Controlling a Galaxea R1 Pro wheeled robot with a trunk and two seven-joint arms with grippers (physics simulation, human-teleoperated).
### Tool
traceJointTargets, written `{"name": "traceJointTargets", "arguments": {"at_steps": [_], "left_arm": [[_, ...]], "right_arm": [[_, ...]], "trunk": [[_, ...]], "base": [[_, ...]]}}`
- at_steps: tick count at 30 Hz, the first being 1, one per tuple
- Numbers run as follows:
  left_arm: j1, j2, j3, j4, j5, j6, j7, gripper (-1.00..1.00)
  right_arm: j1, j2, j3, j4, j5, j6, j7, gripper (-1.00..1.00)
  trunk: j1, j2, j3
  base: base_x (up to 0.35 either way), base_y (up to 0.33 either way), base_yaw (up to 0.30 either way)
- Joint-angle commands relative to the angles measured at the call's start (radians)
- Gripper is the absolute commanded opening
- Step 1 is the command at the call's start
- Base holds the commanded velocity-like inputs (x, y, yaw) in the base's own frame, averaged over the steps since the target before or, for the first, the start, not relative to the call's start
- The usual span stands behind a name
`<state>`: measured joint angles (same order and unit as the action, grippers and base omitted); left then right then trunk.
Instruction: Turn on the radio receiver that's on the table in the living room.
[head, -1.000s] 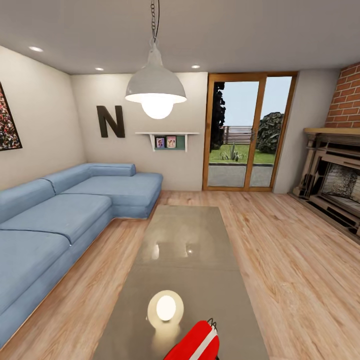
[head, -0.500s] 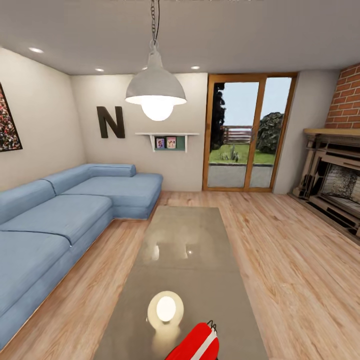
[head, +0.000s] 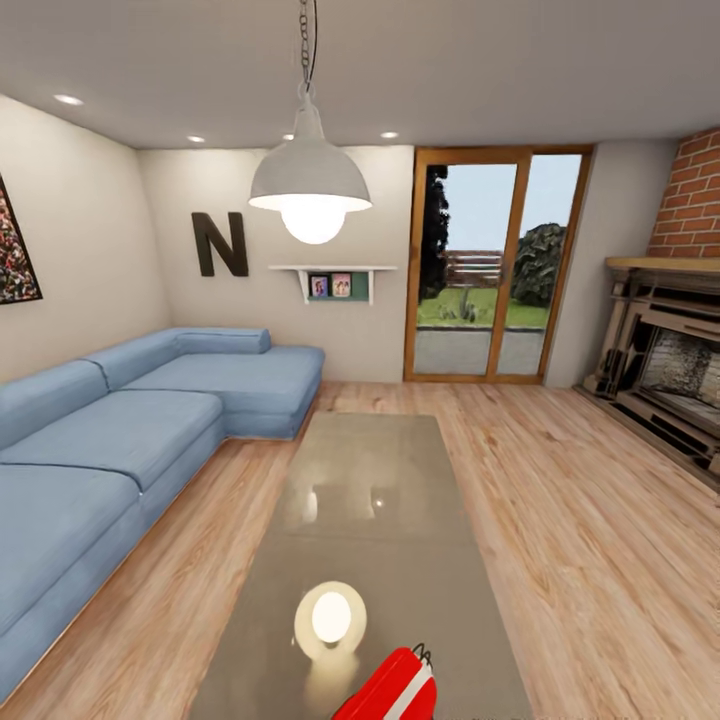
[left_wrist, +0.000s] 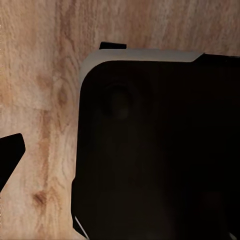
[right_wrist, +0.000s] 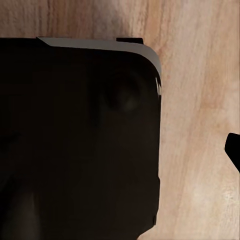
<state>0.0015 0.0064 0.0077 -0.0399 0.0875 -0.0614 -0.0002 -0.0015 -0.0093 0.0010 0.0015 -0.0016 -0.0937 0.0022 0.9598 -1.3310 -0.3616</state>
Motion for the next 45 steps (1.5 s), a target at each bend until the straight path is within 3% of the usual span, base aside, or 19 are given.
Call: {"name": "traceJointTargets", "arguments": {"at_steps": [1,30,45], "left_arm": [[0.000,0.000,0.000,0.000,0.000,0.000,0.000,1.00],[0.000,0.001,0.002,0.000,0.000,-0.008,0.002,1.00],[0.000,0.001,0.000,0.000,0.000,-0.008,0.002,1.00]], "right_arm": [[0.000,0.000,0.000,0.000,0.000,0.000,0.000,1.00],[0.000,-0.001,-0.003,0.000,0.000,0.000,-0.001,1.00],[0.000,-0.001,0.002,0.000,0.000,-0.004,-0.005,1.00]], "trunk": [[0.000,0.000,-0.001],[0.000,0.000,-0.045],[0.000,0.000,-0.062]], "base": [[0.000,0.000,-0.076],[0.000,0.000,-0.088],[0.000,0.000,0.039]]}}
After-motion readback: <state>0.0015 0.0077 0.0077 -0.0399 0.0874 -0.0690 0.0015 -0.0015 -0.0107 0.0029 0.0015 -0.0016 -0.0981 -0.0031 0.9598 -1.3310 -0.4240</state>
